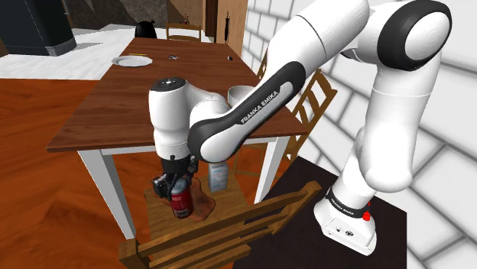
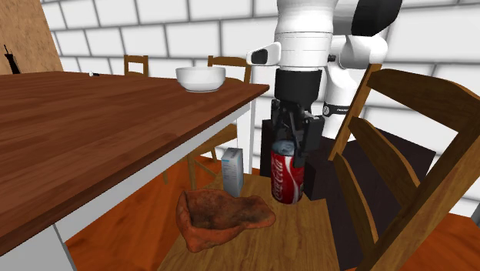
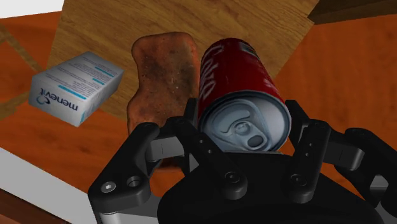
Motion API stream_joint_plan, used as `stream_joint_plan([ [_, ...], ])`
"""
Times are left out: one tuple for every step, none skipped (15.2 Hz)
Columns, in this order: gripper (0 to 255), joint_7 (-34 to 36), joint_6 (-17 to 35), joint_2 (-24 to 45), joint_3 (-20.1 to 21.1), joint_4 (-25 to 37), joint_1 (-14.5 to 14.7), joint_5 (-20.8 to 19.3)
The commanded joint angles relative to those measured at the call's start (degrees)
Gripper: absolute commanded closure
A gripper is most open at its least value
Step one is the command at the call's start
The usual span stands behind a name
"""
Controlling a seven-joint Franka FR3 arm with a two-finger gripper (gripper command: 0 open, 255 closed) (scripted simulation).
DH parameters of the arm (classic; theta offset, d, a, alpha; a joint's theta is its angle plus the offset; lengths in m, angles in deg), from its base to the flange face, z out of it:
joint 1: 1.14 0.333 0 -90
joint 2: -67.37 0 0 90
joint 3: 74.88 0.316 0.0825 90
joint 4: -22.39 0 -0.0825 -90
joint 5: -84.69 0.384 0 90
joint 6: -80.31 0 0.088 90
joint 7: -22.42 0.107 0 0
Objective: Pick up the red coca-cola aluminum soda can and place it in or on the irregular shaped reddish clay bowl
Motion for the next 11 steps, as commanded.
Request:
stream_joint_plan([
  [255,-2.41,-1.09,-0.04,-0.60,1.17,-1.39,0.40],
  [255,-3.76,-1.67,0.07,-1.00,1.91,-2.17,0.54],
  [255,-5.07,-2.27,0.23,-1.39,2.71,-2.94,0.65],
  [255,-6.36,-2.89,0.45,-1.79,3.59,-3.68,0.74],
  [255,-7.62,-3.53,0.71,-2.19,4.53,-4.40,0.81],
  [255,-8.86,-4.19,1.03,-2.59,5.54,-5.11,0.85],
  [255,-10.06,-4.88,1.40,-2.99,6.61,-5.78,0.87],
  [255,-11.24,-5.59,1.83,-3.40,7.76,-6.44,0.88],
  [255,-12.40,-6.32,2.30,-3.80,8.98,-7.07,0.86],
  [255,-13.53,-7.07,2.83,-4.19,10.27,-7.68,0.83],
  [255,-15.35,-8.38,3.81,-4.85,12.58,-8.65,0.75],
])
